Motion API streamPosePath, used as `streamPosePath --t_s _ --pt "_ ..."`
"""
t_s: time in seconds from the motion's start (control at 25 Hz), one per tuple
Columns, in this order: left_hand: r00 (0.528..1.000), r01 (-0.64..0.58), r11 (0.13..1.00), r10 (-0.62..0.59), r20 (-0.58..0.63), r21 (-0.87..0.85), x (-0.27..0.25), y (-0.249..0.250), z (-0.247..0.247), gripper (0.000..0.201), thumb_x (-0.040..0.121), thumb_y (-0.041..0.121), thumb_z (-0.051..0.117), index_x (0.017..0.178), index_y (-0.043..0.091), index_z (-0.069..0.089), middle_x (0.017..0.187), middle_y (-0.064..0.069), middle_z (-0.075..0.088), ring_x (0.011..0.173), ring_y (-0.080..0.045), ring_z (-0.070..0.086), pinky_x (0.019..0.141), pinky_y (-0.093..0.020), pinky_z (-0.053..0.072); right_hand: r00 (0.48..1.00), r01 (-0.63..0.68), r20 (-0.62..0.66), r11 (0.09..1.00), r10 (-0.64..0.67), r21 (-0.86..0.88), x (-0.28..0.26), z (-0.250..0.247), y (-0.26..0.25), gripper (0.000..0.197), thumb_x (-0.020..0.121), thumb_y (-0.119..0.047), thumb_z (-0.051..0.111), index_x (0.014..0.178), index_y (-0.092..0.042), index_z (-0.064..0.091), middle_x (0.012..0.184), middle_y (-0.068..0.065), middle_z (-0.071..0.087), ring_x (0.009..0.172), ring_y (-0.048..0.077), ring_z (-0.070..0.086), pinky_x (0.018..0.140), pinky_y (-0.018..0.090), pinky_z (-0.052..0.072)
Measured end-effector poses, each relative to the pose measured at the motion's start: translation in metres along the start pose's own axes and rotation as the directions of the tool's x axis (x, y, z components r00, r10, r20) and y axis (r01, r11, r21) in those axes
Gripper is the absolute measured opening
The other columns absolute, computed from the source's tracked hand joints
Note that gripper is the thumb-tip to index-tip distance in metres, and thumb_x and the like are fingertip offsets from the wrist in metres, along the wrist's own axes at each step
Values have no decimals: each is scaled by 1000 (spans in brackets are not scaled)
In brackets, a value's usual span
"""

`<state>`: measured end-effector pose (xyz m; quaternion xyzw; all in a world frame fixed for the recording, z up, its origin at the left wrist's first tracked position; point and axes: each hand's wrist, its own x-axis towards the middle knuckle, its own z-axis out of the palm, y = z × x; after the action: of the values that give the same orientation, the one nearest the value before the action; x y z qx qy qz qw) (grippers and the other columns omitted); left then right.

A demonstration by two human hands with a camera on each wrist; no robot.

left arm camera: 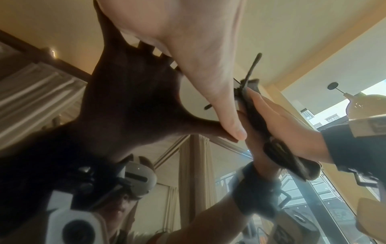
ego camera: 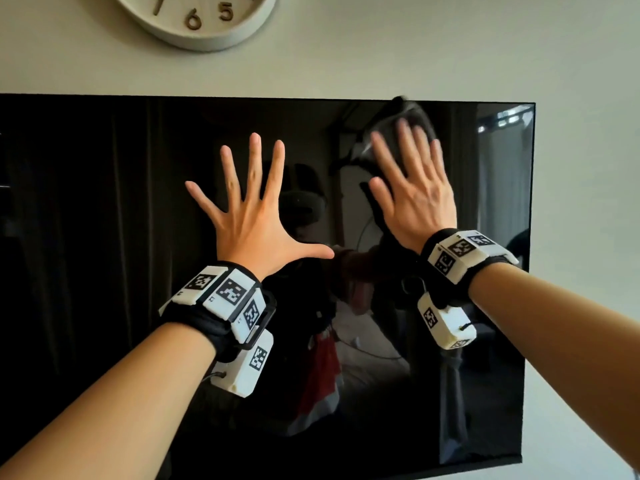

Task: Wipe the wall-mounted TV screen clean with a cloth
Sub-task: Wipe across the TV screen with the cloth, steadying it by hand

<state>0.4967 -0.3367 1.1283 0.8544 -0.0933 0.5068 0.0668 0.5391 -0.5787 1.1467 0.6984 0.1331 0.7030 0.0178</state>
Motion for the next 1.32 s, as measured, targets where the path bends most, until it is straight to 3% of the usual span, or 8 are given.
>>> streamPosePath --t_s 0.08,0.2,0.36,0.48,0.64,0.76,0.92,1.32 --pt "1000 4 1000 -4 -3 6 0 1 1 157 36 100 53 156 31 -19 164 2 -28 149 -35 -26 104 -80 -10 996 94 10 996 -94 -6 1 -1 12 53 104 -47 24 151 -24 31 158 13 24 146 31 21 121 46 15" --pt "1000 -1 1000 2 -7 20 1 -1 4 156 36 102 49 157 30 -19 164 1 -27 150 -36 -25 104 -81 -9 936 -348 -44 937 350 42 13 -2 21 58 102 -50 18 153 -24 27 159 14 21 147 32 17 121 49 14" --pt "999 -17 1000 17 -30 14 0 0 5 155 37 101 51 158 29 -16 165 0 -24 150 -36 -24 103 -81 -9 998 -62 8 998 62 -5 -1 0 21 54 103 -47 23 152 -26 29 159 11 22 147 29 18 122 45 13" --pt "999 -22 999 22 -35 27 0 -2 5 155 38 100 51 158 28 -15 166 -1 -23 150 -37 -22 102 -81 -9 920 -393 1 919 393 32 5 -10 43 59 100 -51 17 153 -26 22 161 11 16 148 29 13 121 48 12" --pt "1000 -17 999 17 3 34 -1 3 -1 155 39 99 52 157 28 -18 165 -2 -26 150 -38 -23 103 -81 -7 992 -106 69 994 107 -10 -14 -12 53 55 103 -47 22 153 -27 24 161 9 17 149 27 13 122 46 11" --pt "999 12 999 -13 32 41 -1 6 -6 156 39 98 55 156 28 -22 164 -1 -29 149 -37 -25 105 -80 -7 925 -379 4 925 379 28 -11 -16 71 57 101 -49 18 153 -25 25 160 12 19 148 30 15 120 50 15" --pt "999 17 999 -19 35 39 0 41 -6 157 41 102 50 155 24 -24 163 -1 -31 148 -36 -29 108 -78 -9 996 -65 54 998 65 4 -19 -15 86 54 103 -46 24 153 -26 27 160 10 19 148 28 15 122 46 12" --pt "997 -3 1000 5 80 -29 12 138 29 152 43 97 58 154 35 -25 160 5 -36 147 -35 -33 106 -81 -8 979 -198 -33 976 201 91 -17 -20 131 51 103 -43 29 151 -25 33 158 15 24 146 31 20 121 46 17"
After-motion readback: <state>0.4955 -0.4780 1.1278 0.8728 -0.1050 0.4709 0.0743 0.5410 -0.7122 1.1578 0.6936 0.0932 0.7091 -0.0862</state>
